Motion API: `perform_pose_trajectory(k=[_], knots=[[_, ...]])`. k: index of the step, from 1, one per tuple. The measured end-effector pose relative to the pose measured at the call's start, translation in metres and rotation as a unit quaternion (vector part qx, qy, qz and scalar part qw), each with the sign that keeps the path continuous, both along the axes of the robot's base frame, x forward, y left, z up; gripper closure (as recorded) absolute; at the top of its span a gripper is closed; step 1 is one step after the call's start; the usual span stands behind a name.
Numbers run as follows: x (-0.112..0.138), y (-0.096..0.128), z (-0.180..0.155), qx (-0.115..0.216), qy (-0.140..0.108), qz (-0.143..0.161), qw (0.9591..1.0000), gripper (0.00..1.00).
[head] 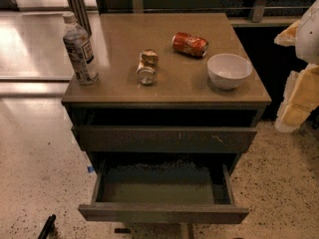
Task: Place orange can into middle drawer
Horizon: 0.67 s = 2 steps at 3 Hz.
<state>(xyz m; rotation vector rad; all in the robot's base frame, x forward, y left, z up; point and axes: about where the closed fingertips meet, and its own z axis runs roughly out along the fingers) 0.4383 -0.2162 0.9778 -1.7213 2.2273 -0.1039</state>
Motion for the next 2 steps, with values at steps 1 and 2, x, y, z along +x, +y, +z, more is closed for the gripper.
perform_pose_trajectory(k=[1,2], knots=[[0.001,0.0,0.003,0.003,-0.009,-0.006,0.9999,0.0],[0.013,-0.015,0.016,0.033,-0.052,-0.064,0.996,0.0]])
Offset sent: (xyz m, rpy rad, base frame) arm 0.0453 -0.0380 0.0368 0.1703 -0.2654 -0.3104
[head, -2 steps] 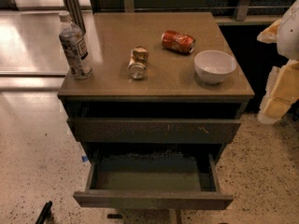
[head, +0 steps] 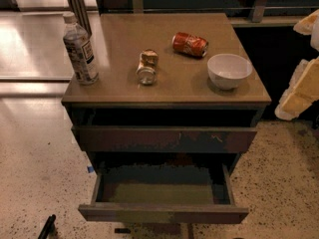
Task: Place orange can into middle drawer
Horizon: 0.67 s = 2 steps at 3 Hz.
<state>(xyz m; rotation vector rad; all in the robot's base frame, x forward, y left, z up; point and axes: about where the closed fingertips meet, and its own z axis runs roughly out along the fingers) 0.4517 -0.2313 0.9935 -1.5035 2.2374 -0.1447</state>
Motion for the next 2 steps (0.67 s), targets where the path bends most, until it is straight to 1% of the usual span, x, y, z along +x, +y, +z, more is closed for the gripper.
perform_pose_trajectory(k=[1,2], knots=[[0.032,-0.022,0.023,0.073,-0.06,-0.092,0.9913,0.0],[0.071,-0.041,0.037,0.145,-0.075,-0.177,0.9705,0.0]])
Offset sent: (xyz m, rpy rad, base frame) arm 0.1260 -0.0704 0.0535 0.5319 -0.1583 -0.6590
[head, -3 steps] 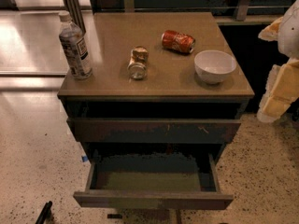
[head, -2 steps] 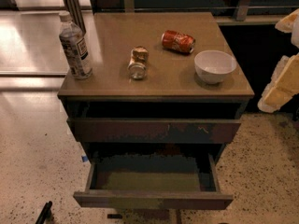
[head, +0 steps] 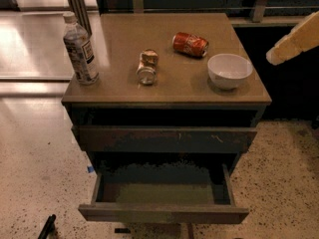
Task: Place orange can into middle drawer
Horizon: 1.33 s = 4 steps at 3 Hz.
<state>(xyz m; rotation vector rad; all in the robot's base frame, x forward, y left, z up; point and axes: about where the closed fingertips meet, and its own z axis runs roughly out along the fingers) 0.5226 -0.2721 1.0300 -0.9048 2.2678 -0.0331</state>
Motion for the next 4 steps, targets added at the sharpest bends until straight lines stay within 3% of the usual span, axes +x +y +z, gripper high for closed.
perform_pose_trajectory(k=[1,2,3,4], knots=[[0.043,-0.021,0.006,0.039,0.022,-0.081,0.9957,0.0],[0.043,-0.019,0.017,0.059,0.036,-0.11,0.9915,0.0],[0.043,-0.019,0.015,0.059,0.034,-0.108,0.9918,0.0],[0.044,-0.018,0.009,0.105,0.028,-0.107,0.9883,0.0]])
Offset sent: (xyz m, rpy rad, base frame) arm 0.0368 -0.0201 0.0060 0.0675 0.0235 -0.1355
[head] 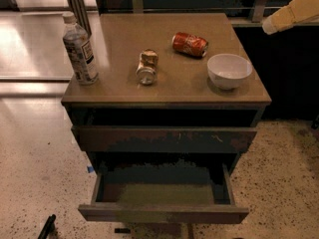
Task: Place orange can into middle drawer
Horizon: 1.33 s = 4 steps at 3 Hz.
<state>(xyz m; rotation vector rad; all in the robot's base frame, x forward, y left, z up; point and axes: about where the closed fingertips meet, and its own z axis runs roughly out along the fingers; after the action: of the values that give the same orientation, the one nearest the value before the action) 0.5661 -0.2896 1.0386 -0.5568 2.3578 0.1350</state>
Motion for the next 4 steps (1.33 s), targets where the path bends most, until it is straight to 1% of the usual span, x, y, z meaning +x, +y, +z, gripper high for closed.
perform_pose_trajectory(k=[1,2,3,4], knots=[[0.022,0.031,-0.024,0.11,-0.005,0.02,0.9937,0.0],[0.044,0.085,-0.043,0.204,0.011,0.054,0.9775,0.0],[0.062,0.128,-0.048,0.246,0.027,0.081,0.9655,0.0],[0.072,0.164,-0.049,0.239,0.047,0.097,0.965,0.0]])
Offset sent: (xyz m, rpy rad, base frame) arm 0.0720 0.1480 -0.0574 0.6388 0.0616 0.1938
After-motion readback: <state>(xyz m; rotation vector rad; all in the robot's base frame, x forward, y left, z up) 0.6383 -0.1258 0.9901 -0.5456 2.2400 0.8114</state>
